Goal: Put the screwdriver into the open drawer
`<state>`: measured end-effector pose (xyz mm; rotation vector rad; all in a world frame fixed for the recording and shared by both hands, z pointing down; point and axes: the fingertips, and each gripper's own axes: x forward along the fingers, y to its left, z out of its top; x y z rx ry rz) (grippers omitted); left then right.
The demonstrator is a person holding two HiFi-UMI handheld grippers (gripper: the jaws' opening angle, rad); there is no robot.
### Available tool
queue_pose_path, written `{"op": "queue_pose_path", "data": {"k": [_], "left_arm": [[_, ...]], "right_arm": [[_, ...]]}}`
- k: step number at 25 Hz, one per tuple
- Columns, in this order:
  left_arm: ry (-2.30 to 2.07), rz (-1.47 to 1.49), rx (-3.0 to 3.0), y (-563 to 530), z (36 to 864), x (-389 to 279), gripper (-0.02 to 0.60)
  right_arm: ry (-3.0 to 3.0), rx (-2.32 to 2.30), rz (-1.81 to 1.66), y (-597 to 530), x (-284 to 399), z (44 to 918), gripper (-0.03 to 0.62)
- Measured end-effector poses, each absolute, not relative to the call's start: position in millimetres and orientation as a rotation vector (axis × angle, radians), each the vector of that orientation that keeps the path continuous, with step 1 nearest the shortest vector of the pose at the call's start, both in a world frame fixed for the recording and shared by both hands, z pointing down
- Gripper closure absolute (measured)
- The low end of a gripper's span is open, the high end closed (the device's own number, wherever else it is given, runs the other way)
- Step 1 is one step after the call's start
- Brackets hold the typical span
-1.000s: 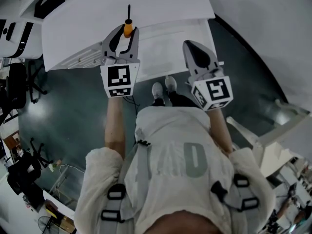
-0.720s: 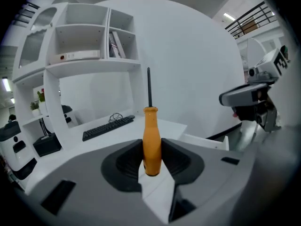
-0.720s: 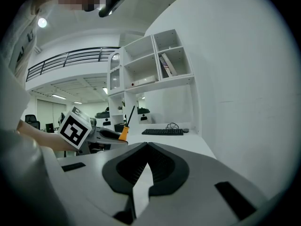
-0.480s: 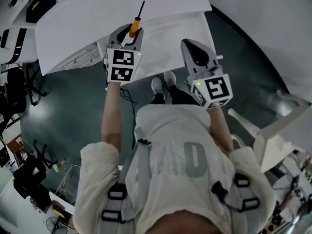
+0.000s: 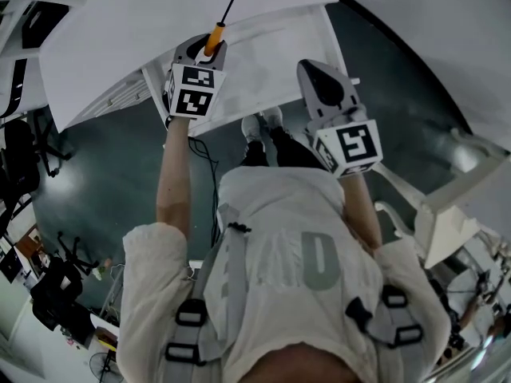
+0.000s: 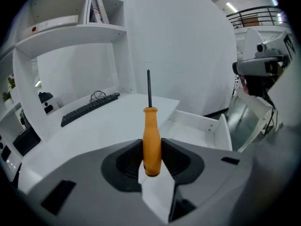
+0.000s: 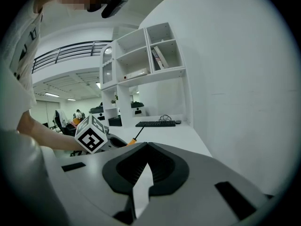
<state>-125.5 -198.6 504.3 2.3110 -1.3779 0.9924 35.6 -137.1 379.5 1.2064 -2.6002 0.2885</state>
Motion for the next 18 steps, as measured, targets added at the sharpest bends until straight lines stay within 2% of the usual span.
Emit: {"op": "queue_pose_path", "data": {"k": [18], "left_arm": [[-1.098,1.222,2.250,-191,600,-100,0.460]], "right_arm": [[-2.478,1.264,0.301,-125,71,405,0.589]]}}
